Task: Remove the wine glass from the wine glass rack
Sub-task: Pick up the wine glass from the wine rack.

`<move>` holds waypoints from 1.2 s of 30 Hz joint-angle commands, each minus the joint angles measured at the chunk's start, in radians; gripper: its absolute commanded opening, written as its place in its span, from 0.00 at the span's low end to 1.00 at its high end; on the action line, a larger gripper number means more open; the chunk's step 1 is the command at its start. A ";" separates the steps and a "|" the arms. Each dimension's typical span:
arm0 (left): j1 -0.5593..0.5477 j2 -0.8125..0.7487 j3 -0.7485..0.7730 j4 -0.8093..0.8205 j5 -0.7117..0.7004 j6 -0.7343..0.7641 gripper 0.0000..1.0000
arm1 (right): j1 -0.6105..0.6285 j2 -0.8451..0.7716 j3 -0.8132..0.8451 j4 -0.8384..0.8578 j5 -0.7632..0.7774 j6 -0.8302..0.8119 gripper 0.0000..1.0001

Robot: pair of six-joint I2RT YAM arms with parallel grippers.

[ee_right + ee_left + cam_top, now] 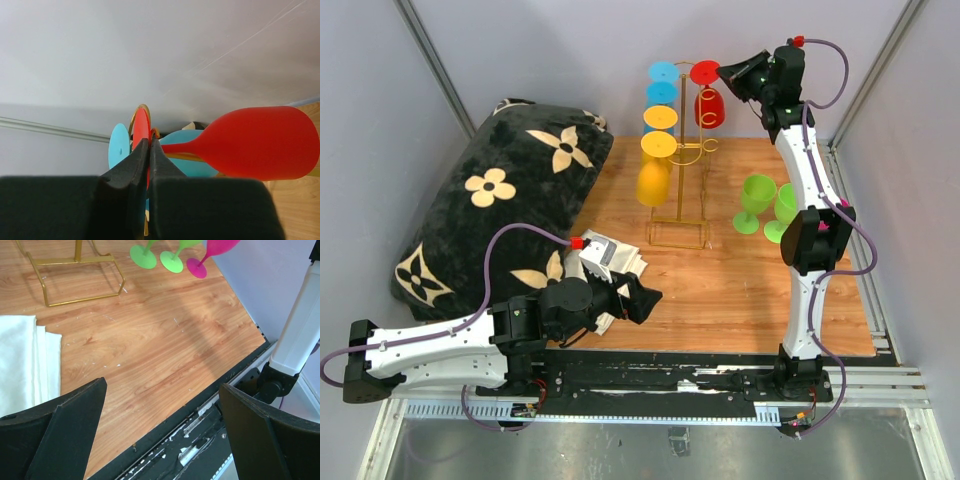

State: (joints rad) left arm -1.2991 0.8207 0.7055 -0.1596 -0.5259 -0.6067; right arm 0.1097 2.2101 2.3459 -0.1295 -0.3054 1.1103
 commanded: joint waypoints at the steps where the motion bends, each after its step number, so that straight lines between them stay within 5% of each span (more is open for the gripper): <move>1: 0.001 -0.003 0.027 0.018 -0.012 0.009 1.00 | 0.009 -0.059 0.036 0.027 0.022 0.015 0.01; 36: 0.001 0.000 0.025 0.009 0.010 0.004 1.00 | 0.009 -0.147 -0.101 0.087 0.097 0.030 0.01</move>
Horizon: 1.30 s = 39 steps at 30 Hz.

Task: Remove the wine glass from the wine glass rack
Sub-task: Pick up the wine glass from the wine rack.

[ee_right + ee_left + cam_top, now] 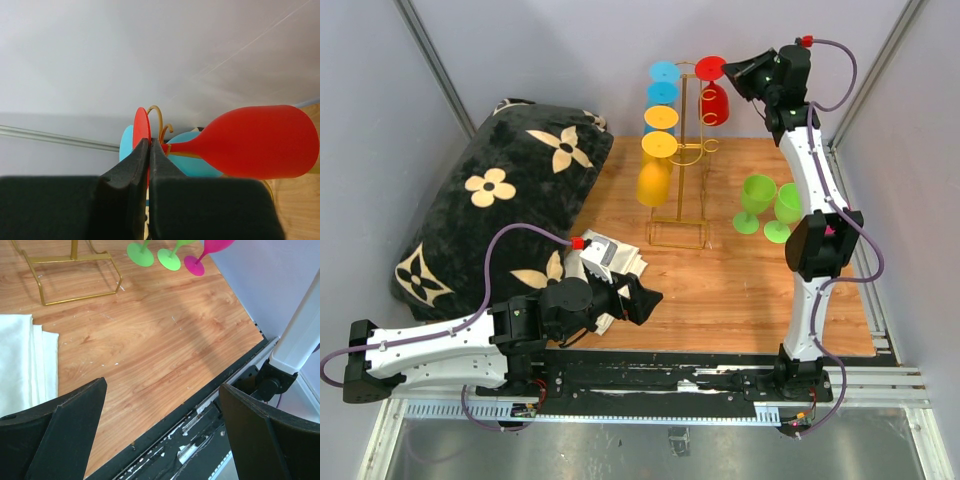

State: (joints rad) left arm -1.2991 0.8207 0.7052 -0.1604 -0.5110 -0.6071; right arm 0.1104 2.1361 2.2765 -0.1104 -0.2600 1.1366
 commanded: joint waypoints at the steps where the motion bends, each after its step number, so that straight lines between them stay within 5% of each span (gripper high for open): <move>1: 0.001 0.002 0.025 0.011 -0.005 0.005 1.00 | 0.009 -0.074 -0.027 0.058 0.060 -0.003 0.01; 39: 0.001 0.021 0.040 0.014 0.000 0.008 1.00 | 0.018 -0.015 0.069 -0.003 0.071 -0.040 0.01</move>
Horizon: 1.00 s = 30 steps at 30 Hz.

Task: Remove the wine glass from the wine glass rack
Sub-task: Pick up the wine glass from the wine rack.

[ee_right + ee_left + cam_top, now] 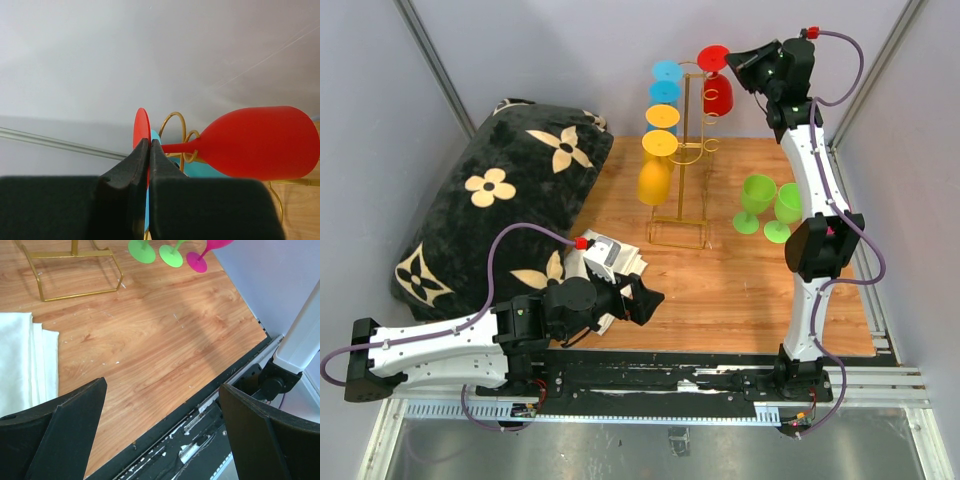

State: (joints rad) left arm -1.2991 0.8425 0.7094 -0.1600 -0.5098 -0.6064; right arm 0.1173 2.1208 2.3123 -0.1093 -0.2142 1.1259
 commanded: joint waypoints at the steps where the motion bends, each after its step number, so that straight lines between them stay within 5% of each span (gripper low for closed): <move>1: 0.001 -0.002 0.035 0.013 -0.002 0.006 1.00 | 0.012 0.000 0.033 -0.011 0.029 -0.035 0.01; 30: 0.001 -0.012 0.038 -0.003 -0.006 -0.004 1.00 | 0.010 0.047 0.072 -0.049 0.065 -0.060 0.01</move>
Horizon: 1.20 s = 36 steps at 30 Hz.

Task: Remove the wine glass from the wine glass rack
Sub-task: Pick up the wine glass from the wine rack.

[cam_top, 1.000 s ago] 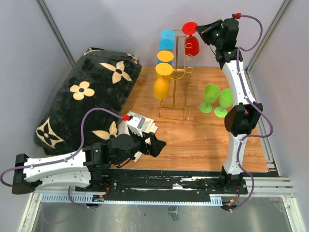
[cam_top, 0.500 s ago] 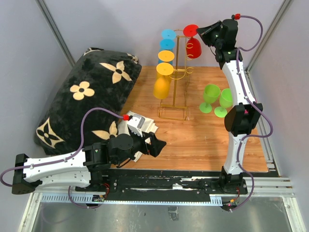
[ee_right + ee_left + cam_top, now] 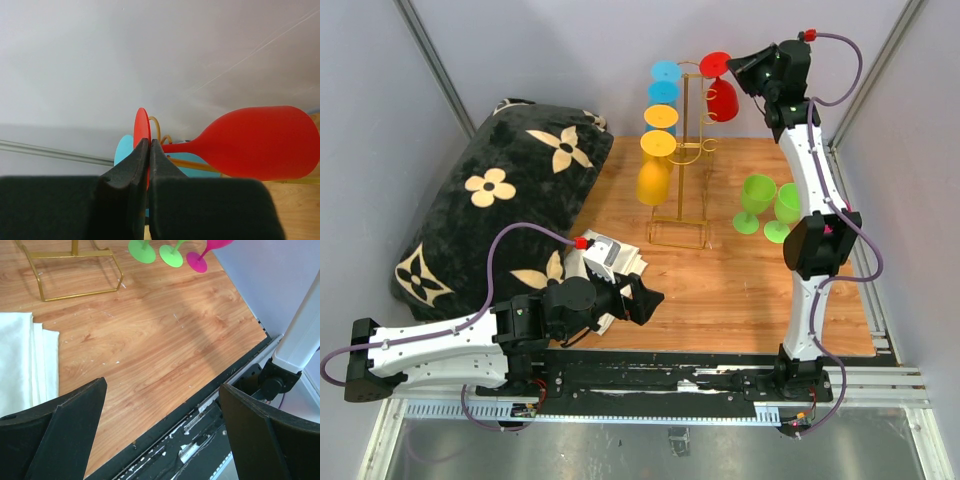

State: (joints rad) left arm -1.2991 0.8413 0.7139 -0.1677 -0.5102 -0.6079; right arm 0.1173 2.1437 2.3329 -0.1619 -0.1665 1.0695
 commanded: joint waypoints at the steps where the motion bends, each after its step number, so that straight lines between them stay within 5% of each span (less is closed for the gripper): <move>1: 0.001 -0.009 0.035 0.006 -0.005 -0.002 1.00 | 0.010 0.029 0.055 0.004 0.016 0.000 0.01; 36: 0.001 -0.001 0.045 -0.003 0.005 -0.019 1.00 | -0.001 -0.066 -0.049 0.042 0.050 -0.013 0.01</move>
State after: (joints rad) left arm -1.2991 0.8371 0.7258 -0.1818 -0.5045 -0.6117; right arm 0.1169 2.1525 2.3119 -0.1638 -0.1383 1.0718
